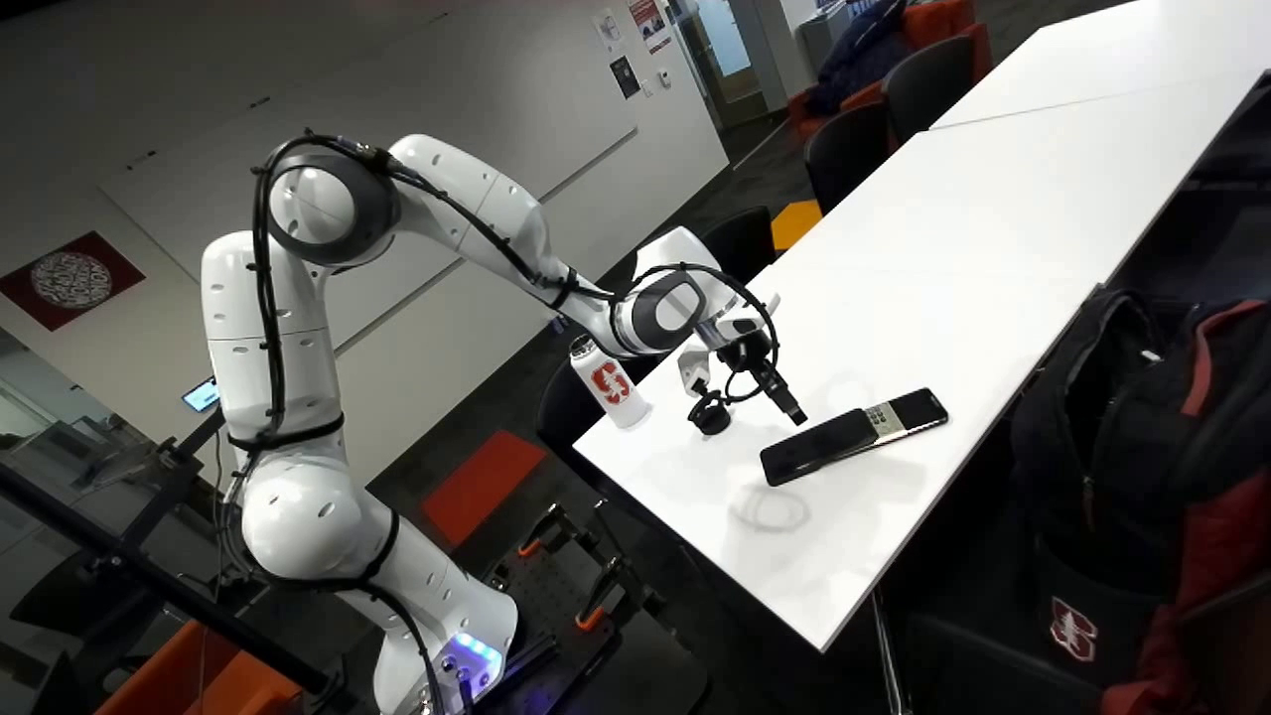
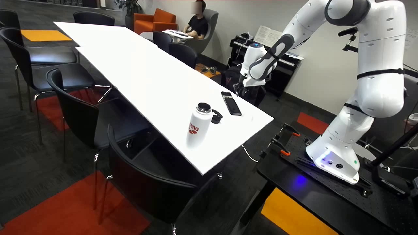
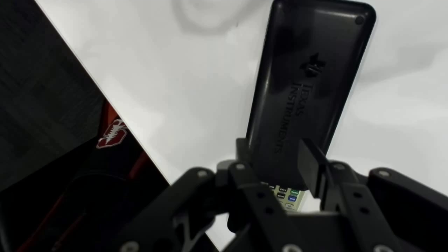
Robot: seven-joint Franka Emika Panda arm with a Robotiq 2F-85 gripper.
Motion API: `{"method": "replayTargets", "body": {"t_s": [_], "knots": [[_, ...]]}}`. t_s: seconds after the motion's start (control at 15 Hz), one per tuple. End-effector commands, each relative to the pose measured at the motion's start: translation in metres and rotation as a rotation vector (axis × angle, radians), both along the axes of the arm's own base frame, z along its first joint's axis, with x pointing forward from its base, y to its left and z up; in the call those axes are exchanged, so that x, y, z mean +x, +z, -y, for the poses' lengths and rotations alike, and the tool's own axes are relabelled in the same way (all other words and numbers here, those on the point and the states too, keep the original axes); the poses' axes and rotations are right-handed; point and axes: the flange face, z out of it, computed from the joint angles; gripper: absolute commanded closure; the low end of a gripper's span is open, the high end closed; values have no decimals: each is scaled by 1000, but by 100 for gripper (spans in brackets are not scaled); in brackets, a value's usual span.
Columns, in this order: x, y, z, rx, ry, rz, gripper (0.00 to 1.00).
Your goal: Close the calculator cover
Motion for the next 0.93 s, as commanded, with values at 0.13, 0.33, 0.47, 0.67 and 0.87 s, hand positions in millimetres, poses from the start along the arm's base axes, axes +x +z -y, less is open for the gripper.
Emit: {"method": "replayTargets", "body": {"t_s": [0.13, 0.33, 0.47, 0.67, 0.87], "knots": [[29, -42, 14, 22, -5, 6, 100], [39, -58, 19, 25, -8, 2, 100], [45, -66, 22, 29, -9, 1, 100], [52, -74, 25, 31, -14, 3, 100], [58, -81, 29, 26, -20, 5, 100]]}}
